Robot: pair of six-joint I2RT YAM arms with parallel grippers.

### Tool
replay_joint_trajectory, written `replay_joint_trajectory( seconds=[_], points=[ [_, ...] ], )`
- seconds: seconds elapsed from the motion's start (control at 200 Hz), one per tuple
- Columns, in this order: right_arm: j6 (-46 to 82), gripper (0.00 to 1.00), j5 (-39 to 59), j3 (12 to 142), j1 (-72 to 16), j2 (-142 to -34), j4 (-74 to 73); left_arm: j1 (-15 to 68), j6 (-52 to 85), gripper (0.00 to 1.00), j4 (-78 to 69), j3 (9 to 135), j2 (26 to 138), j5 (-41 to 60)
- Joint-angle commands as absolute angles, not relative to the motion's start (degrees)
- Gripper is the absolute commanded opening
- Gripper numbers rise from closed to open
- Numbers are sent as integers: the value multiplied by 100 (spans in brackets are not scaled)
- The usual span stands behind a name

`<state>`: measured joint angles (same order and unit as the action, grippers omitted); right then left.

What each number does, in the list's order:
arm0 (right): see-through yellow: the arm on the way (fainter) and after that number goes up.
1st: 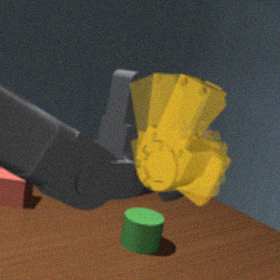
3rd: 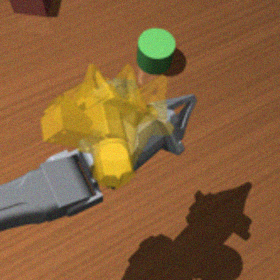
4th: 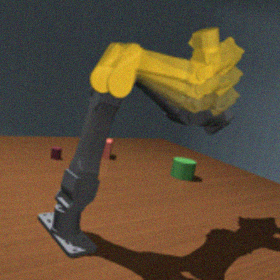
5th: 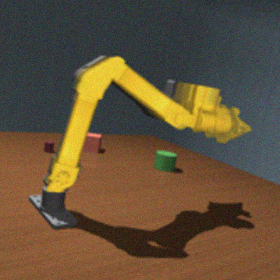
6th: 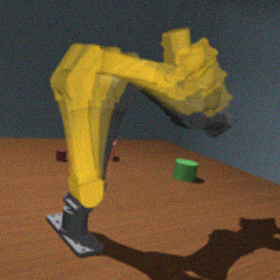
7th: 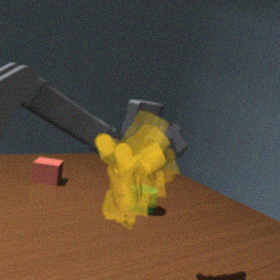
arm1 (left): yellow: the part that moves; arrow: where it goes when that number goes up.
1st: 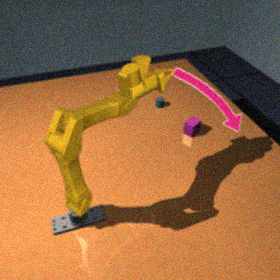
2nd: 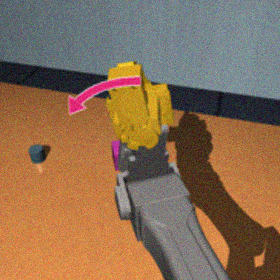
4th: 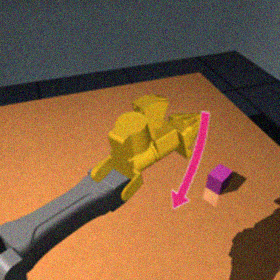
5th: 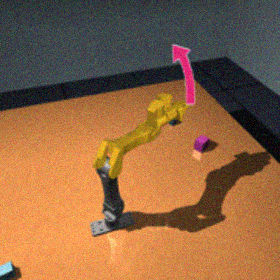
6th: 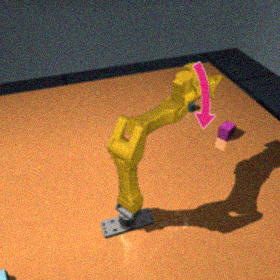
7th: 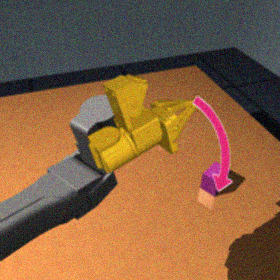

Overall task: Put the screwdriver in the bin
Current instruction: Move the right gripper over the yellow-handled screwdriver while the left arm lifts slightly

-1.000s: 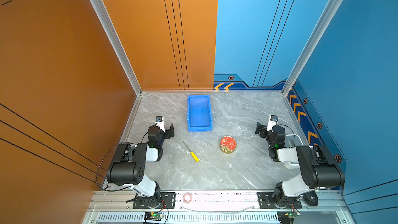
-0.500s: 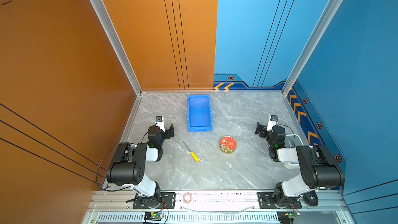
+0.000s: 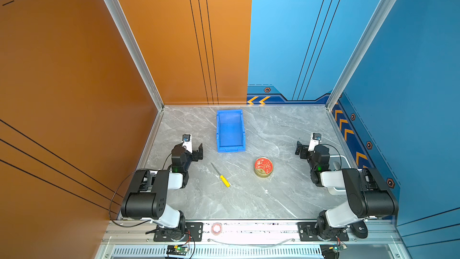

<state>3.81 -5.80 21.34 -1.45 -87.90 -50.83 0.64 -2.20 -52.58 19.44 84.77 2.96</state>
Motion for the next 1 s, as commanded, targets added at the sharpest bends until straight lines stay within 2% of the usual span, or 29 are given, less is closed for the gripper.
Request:
replay_joint_trajectory(
  seconds=[0.0, 0.16, 0.275, 0.345, 0.4, 0.475, 0.531, 0.581, 0.641, 0.756, 0.911, 0.996],
  points=[
    [347, 100, -956, 2508, -235, -8483, -4241, 208, -409, 98, -4583, 2001, 7701, 142],
    [167, 100, -1571, 3290, -651, -8018, -2566, 337, -398, 98, -1881, 3120, 6971, -50],
    [997, 100, -1901, 4366, -1170, -7468, -372, 407, -468, 98, -89, 4053, 6838, -25],
    [1940, 100, -2017, 4951, -1491, -7101, 713, 469, -546, 98, 992, 4726, 6863, 119],
    [2266, 100, -1102, 5085, -1511, -6794, 1124, 545, -614, 98, 1880, 5182, 6917, 229],
    [2337, 100, 586, 4478, -1470, -6438, 238, 669, -649, 98, 2618, 5749, 7047, 197],
    [2523, 100, 625, 4565, -1737, -6354, 569, 736, -646, 98, 3232, 6250, 7193, 189],
    [2302, 100, 195, 4935, -2228, -6378, 1415, 794, -640, 98, 3759, 6603, 7343, 206],
    [2099, 100, -542, 5167, -2992, -6400, 2020, 839, -606, 98, 4164, 6887, 7460, 191],
    [2025, 97, -1291, 5559, -4434, -6752, 2827, 911, -537, 98, 4394, 7028, 7466, 139],
    [2253, 81, -1501, 6054, -5777, -7635, 3288, 958, -536, 98, 4455, 7050, 7339, 195],
    [2381, 76, -1459, 6379, -6260, -8305, 3245, 969, -542, 98, 4532, 7149, 7322, 87]
  ],
)
